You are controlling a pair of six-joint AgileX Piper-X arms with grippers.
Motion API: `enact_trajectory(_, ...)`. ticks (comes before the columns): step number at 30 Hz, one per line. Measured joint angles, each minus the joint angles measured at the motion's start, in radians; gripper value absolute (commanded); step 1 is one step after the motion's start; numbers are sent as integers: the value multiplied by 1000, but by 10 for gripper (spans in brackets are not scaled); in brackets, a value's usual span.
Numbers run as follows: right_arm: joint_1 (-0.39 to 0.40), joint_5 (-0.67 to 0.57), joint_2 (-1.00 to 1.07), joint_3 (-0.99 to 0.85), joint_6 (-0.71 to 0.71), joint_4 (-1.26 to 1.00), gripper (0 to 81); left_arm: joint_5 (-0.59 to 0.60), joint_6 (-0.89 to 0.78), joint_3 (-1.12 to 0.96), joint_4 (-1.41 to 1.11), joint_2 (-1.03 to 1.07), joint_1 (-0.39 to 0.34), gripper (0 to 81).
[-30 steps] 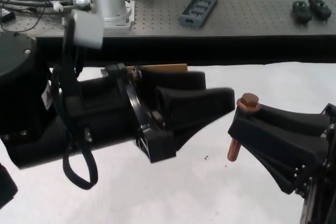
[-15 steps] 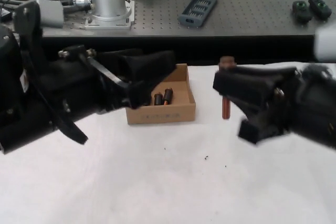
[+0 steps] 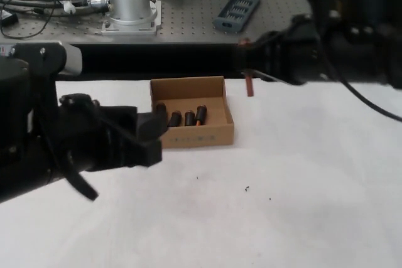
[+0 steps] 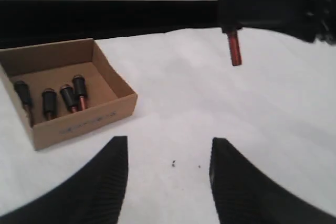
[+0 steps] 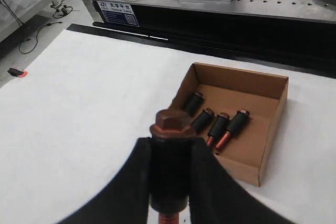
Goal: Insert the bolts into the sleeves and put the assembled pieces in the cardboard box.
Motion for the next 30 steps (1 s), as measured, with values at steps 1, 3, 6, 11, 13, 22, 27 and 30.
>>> enact_trajectory(1,-4,-3,38,-37,0,20,37,-10,33,0,34,-20,0,347)
enact_trajectory(3,-4,-7,109,-101,0,52,37,-43,80,0,157,-78,0,347)
enact_trajectory(6,-6,-8,212,-199,0,98,37,-150,124,0,337,-152,0,347)
enact_trajectory(11,-9,-10,411,-407,2,204,37,-204,185,0,399,-202,2,347)
enact_trajectory(13,-18,-10,492,-493,2,250,37,-226,211,0,406,-218,2,347)
enact_trajectory(22,-82,-1,721,-721,18,336,37,-248,234,0,484,-223,49,347)
enact_trajectory(27,-88,-4,788,-774,43,346,37,-197,237,0,499,-223,181,347)
enact_trajectory(30,-88,-16,821,-797,49,347,37,-116,237,0,502,-223,289,347)
